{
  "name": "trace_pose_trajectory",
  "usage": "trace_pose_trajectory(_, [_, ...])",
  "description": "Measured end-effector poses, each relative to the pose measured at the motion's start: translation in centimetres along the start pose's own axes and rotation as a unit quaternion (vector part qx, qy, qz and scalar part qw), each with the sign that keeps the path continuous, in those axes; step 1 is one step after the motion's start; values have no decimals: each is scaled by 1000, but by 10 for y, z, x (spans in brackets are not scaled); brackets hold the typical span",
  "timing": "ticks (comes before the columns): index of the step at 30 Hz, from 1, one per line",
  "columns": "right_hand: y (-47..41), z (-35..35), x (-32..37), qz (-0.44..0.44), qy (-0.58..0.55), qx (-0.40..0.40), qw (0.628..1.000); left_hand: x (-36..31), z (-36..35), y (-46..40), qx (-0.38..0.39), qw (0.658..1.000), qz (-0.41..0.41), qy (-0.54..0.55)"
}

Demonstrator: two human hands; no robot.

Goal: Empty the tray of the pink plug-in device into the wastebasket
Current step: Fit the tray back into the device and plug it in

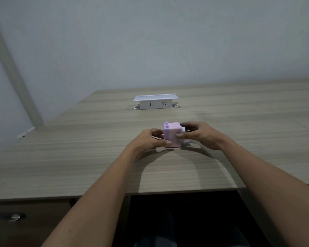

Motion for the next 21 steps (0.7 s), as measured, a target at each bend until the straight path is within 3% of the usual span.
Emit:
trace_pose_trajectory(9, [-18, 6, 0, 0, 12, -5, 1000, -2, -2, -21, -21, 999, -23, 39])
trace_pose_trajectory(21, [-123, 31, 5, 47, 20, -45, 998, -23, 3, -132, -62, 995, -70, 29])
Point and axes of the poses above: each hand's wrist, its own y-axis away from the middle knuckle, its own z-axis out of the back of the hand, x = y × z, the point moved 5 cm from there along -y, towards the middle knuckle, and after that the axes turned 14 degrees about -x, right-handed, at the moved point
